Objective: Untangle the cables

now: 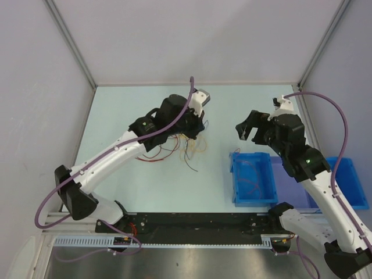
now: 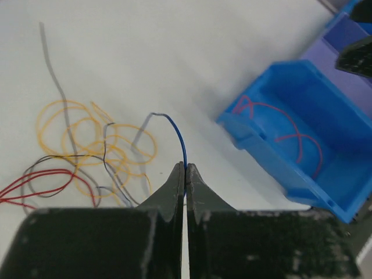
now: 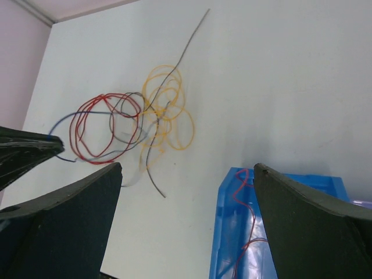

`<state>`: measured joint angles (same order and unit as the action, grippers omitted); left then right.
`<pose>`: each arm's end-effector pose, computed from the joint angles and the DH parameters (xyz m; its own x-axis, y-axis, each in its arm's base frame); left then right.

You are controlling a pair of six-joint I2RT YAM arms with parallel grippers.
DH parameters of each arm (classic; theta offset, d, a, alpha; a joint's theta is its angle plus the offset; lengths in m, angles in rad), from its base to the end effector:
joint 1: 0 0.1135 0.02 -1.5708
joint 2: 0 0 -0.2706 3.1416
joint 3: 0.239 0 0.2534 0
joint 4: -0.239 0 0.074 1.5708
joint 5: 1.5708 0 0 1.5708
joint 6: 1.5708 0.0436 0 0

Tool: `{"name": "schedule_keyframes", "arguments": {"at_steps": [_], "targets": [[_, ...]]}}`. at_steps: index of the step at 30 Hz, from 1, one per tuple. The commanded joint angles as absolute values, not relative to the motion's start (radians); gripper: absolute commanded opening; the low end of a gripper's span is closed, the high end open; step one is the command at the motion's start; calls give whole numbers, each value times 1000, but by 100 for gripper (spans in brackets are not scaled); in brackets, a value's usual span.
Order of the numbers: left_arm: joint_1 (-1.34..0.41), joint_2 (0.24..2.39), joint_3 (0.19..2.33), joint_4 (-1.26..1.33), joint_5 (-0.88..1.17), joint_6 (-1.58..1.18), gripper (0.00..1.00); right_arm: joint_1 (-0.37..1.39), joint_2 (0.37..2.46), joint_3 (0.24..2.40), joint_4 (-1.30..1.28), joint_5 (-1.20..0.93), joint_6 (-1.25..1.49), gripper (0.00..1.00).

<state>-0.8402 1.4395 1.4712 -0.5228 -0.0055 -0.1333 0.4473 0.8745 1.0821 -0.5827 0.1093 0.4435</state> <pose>0.2220 -0.2474 0.3941 -0.4105 0.2590 -0.8743 0.6931 0.7116 -0.1146 0.1681 0.0754 0.3876 -0.4436 0.2603 -0.8576 -0.1639 0.9172 0.3632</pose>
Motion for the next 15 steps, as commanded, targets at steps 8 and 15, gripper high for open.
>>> {"name": "schedule_keyframes", "arguments": {"at_steps": [8, 15], "targets": [[-839, 1232, 1456, -400, 294, -80, 0, 502, 825, 1085, -460, -89, 411, 99], [-841, 1167, 1390, -380, 363, -75, 0, 532, 801, 1080, -394, -202, 344, 100]]}}
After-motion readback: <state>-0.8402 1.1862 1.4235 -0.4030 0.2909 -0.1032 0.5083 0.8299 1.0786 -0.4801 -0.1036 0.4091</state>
